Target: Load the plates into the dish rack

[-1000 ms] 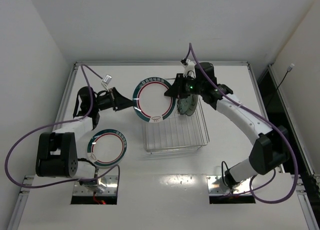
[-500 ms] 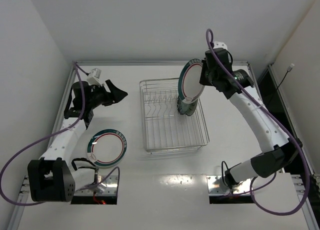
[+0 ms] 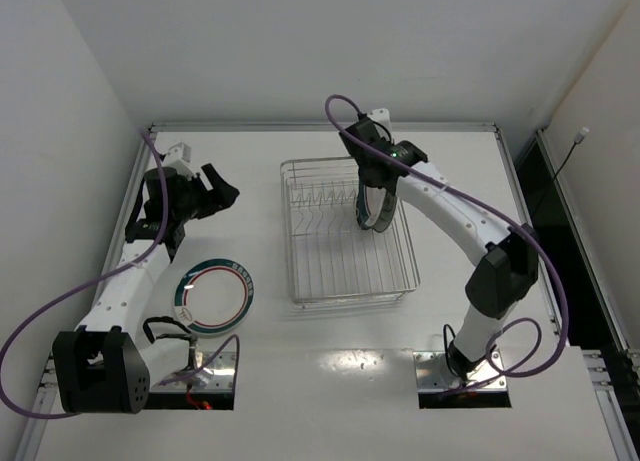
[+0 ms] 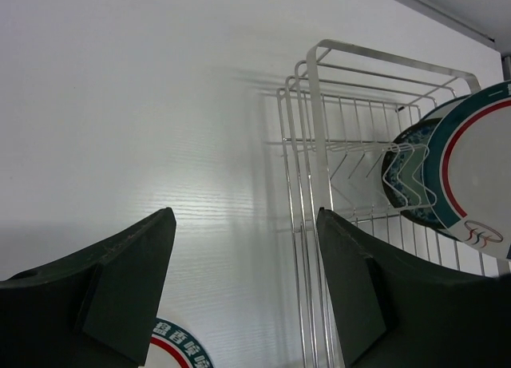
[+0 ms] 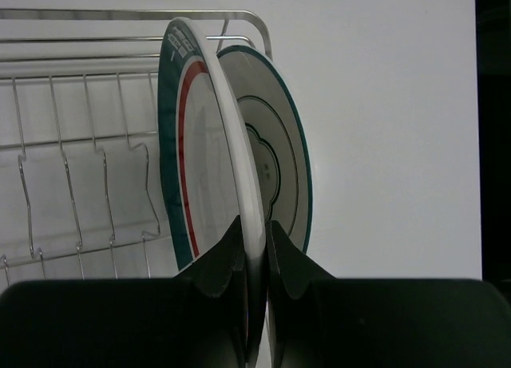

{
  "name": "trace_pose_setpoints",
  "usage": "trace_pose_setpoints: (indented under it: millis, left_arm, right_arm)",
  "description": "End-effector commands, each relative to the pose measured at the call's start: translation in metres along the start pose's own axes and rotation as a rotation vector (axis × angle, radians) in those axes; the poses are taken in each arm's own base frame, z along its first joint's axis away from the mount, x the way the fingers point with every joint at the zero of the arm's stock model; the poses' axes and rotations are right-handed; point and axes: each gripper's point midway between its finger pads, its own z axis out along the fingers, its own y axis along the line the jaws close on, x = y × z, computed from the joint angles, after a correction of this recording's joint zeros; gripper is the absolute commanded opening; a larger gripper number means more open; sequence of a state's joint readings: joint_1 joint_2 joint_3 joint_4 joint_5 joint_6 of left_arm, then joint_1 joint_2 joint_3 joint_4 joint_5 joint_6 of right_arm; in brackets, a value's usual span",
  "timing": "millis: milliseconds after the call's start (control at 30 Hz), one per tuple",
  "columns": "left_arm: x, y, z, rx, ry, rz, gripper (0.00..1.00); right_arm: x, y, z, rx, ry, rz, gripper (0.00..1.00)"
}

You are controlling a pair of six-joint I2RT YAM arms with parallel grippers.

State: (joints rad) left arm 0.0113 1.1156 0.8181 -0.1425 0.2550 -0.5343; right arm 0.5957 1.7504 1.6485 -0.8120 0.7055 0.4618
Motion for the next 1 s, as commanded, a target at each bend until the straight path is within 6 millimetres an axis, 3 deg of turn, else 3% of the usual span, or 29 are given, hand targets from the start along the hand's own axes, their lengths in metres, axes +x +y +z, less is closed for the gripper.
trace_pose_setpoints:
  millis: [0,267,333,500,567,633,733,833,867,967]
  left_arm:
    - [-0.018,-0.002,-0.003,-0.01,-0.05,0.02,0.69]
    - [-0.016,0.0,0.0,-0.017,-0.033,0.025,0.69]
    - [-0.016,0.006,0.0,-0.046,-0.037,0.023,0.69]
    - [-0.01,0.03,-0.001,-0.181,-0.02,-0.002,0.69]
    - [-0.012,0.05,-0.004,-0.3,-0.037,-0.023,0.74]
    - [-0.007,0.073,-0.011,-0.433,-0.03,-0.039,0.81]
    - [-0.005,0.086,-0.017,-0.517,-0.027,-0.059,0.85]
    - [-0.005,0.093,-0.019,-0.523,-0.024,-0.092,0.87]
    - [-0.002,0.107,-0.025,-0.55,-0.024,-0.118,0.87]
    - [0.014,0.124,-0.035,-0.57,0.027,-0.194,0.87]
  right_arm:
    - [-0.027,-0.028,-0.008,0.157,-0.081,-0.052,0.0]
    - [-0.005,0.003,0.01,0.157,-0.036,-0.163,0.0]
    - [0.009,0.023,0.02,0.081,0.007,-0.179,0.0]
    - [0.017,0.043,0.026,-0.022,0.056,-0.161,0.01]
    - [0.019,0.049,0.025,-0.061,0.07,-0.16,0.05]
    - [0.018,0.052,0.02,-0.092,0.069,-0.142,0.16]
    - [0.004,0.052,0.01,-0.121,0.04,-0.114,0.24]
    - [-0.015,0.046,-0.013,-0.15,-0.004,-0.085,0.38]
    - [-0.024,0.037,-0.026,-0.157,-0.027,-0.078,0.47]
    - [-0.035,0.021,-0.048,-0.171,-0.072,-0.053,0.59]
